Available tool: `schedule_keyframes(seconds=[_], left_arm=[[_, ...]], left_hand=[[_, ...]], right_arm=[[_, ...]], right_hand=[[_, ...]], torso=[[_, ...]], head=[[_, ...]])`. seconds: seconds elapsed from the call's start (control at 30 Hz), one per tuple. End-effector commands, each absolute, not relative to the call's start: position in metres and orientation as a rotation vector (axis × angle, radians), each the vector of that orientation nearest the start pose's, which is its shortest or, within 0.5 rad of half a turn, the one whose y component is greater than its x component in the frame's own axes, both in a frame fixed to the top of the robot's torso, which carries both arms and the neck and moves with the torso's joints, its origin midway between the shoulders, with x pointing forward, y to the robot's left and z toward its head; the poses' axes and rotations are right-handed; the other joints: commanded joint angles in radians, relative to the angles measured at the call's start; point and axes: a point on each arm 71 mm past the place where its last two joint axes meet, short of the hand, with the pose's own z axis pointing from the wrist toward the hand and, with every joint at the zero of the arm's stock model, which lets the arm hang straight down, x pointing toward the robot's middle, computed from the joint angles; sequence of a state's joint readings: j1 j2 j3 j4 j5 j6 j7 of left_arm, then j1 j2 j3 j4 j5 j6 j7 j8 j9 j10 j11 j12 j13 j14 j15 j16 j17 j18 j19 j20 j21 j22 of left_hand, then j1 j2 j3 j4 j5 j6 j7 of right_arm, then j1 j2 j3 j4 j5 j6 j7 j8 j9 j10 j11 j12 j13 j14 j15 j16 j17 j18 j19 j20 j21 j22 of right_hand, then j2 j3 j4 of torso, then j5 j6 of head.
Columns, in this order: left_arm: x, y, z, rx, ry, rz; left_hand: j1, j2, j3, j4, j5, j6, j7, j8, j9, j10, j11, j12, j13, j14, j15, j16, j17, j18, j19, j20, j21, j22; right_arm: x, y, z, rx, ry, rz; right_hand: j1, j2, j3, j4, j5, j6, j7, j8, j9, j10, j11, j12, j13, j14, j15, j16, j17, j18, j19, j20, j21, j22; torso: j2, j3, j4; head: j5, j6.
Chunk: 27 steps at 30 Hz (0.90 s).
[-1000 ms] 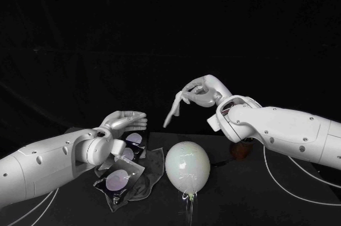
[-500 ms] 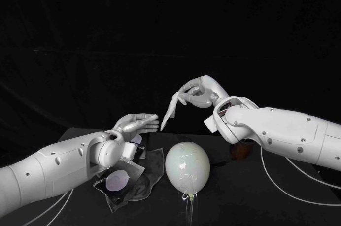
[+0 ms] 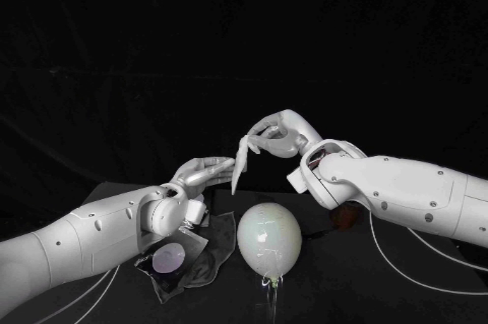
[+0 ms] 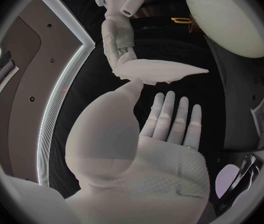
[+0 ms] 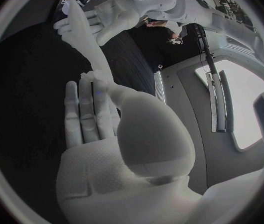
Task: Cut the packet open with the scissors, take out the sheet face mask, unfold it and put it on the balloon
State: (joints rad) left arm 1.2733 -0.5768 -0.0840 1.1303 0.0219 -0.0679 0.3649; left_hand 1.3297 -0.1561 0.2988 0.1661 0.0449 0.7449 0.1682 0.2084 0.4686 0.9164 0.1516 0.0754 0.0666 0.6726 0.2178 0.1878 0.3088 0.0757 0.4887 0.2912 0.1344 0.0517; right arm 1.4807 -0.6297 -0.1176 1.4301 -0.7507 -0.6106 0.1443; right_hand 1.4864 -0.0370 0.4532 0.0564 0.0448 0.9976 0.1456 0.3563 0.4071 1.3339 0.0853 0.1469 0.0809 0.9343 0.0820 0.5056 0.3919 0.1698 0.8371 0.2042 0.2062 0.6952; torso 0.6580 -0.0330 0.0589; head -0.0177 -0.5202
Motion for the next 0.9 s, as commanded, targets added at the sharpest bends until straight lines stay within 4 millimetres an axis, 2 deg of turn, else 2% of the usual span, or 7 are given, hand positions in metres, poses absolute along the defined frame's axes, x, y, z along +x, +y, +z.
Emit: schedule_keyframes(seconds=[0.03, 0.2, 0.33, 0.4, 0.53, 0.7, 0.9], left_arm=[[0.5554, 0.1612, -0.1721, -1.018, 1.506, -1.778], [0.5535, 0.1535, -0.1709, -1.007, 1.515, -1.819], [0.5526, 0.1518, -0.1697, -1.007, 1.51, -1.851], [0.5523, 0.1524, -0.1692, -1.008, 1.506, -1.864], [0.5527, 0.1553, -0.1687, -1.018, 1.495, -1.872], [0.553, 0.1568, -0.1685, -1.024, 1.487, -1.874], [0.5531, 0.1579, -0.1682, -1.035, 1.471, -1.867]], left_hand=[[-0.019, 0.008, -0.012, 0.024, 0.003, -0.001, 0.008, -0.005, -0.007, 0.018, 0.031, 0.01, 0.002, 0.022, -0.018, 0.007, 0.003, -0.008, 0.009, 0.001, -0.001, 0.002], [0.013, 0.018, -0.019, 0.025, 0.003, 0.005, 0.004, -0.008, -0.018, 0.014, 0.013, 0.003, -0.002, 0.005, -0.005, -0.008, -0.012, -0.01, -0.004, 0.001, -0.012, 0.0], [0.031, 0.027, -0.025, 0.029, 0.003, 0.014, -0.005, -0.007, -0.025, 0.014, 0.002, 0.0, -0.001, 0.006, 0.002, -0.013, -0.017, -0.011, -0.013, 0.001, -0.02, -0.001], [0.047, 0.039, -0.025, 0.031, 0.003, 0.033, -0.006, -0.001, -0.028, 0.03, 0.002, 0.006, 0.001, 0.024, -0.005, -0.007, -0.015, -0.011, -0.013, 0.001, -0.023, -0.001], [0.077, 0.073, -0.017, 0.047, 0.003, 0.088, -0.011, 0.015, -0.036, 0.099, 0.024, 0.036, 0.009, 0.067, -0.039, 0.01, -0.014, -0.01, -0.004, 0.001, -0.027, 0.0], [0.112, 0.106, 0.003, 0.053, 0.003, 0.139, -0.027, 0.03, -0.041, 0.148, 0.024, 0.054, 0.012, 0.095, -0.047, 0.023, -0.011, -0.008, 0.011, 0.001, -0.027, 0.002], [0.165, 0.126, 0.034, 0.036, 0.003, 0.173, -0.037, 0.041, -0.042, 0.163, 0.02, 0.05, 0.007, 0.103, -0.05, 0.027, -0.012, -0.006, 0.022, 0.0, -0.029, 0.002]], right_arm=[[0.526, -0.1264, -0.0562, 0.224, 1.292, 1.128], [0.5253, -0.1251, -0.0563, 0.219, 1.294, 1.131], [0.5252, -0.1235, -0.0566, 0.216, 1.297, 1.134], [0.5254, -0.123, -0.0568, 0.215, 1.299, 1.134], [0.5259, -0.124, -0.0572, 0.215, 1.3, 1.13], [0.5269, -0.1262, -0.0576, 0.217, 1.3, 1.124], [0.5283, -0.128, -0.0585, 0.219, 1.305, 1.117]], right_hand=[[-0.001, 0.007, 0.003, 0.001, 0.003, 0.004, -0.001, 0.004, 0.049, 0.001, -0.002, -0.005, 0.001, 0.008, 0.001, -0.003, -0.002, 0.008, -0.007, 0.0, 0.004, 0.001], [-0.002, 0.007, 0.004, 0.0, 0.003, 0.004, -0.001, 0.004, 0.049, 0.001, -0.002, -0.005, 0.001, 0.008, 0.001, -0.003, -0.002, 0.008, -0.007, 0.0, 0.004, 0.002], [-0.002, 0.007, 0.004, 0.0, 0.003, 0.004, -0.001, 0.004, 0.049, 0.001, -0.002, -0.005, 0.001, 0.008, 0.001, -0.003, -0.002, 0.008, -0.008, 0.0, 0.004, 0.002], [-0.002, 0.007, 0.004, 0.0, 0.003, 0.004, -0.001, 0.004, 0.049, 0.001, -0.002, -0.005, 0.001, 0.008, 0.001, -0.003, -0.002, 0.008, -0.008, 0.0, 0.004, 0.002], [-0.003, 0.007, 0.004, 0.0, 0.003, 0.004, -0.001, 0.004, 0.049, 0.001, -0.002, -0.005, 0.001, 0.008, 0.001, -0.004, -0.002, 0.008, -0.008, 0.0, 0.004, 0.002], [-0.003, 0.007, 0.004, 0.0, 0.003, 0.004, -0.001, 0.004, 0.049, 0.001, -0.002, -0.005, 0.001, 0.008, 0.001, -0.004, -0.002, 0.008, -0.008, 0.0, 0.004, 0.002], [-0.003, 0.007, 0.004, 0.0, 0.003, 0.004, -0.001, 0.004, 0.049, 0.001, -0.002, -0.005, 0.001, 0.008, 0.001, -0.004, -0.002, 0.008, -0.008, 0.0, 0.004, 0.002]], torso=[[-0.001, -0.0014, 0.0001], [-0.001, -0.0022, -0.0009], [0.0, 0.0, -0.0011], [0.0, 0.0007, 0.0001], [0.0, 0.0008, 0.0003], [-0.001, 0.0005, -0.0002], [0.0, 0.0011, -0.0004]], head=[[0.0, 0.0], [0.001, 0.002], [0.001, 0.002], [0.0, 0.002], [-0.001, 0.0], [0.0, 0.0], [0.002, 0.0]])
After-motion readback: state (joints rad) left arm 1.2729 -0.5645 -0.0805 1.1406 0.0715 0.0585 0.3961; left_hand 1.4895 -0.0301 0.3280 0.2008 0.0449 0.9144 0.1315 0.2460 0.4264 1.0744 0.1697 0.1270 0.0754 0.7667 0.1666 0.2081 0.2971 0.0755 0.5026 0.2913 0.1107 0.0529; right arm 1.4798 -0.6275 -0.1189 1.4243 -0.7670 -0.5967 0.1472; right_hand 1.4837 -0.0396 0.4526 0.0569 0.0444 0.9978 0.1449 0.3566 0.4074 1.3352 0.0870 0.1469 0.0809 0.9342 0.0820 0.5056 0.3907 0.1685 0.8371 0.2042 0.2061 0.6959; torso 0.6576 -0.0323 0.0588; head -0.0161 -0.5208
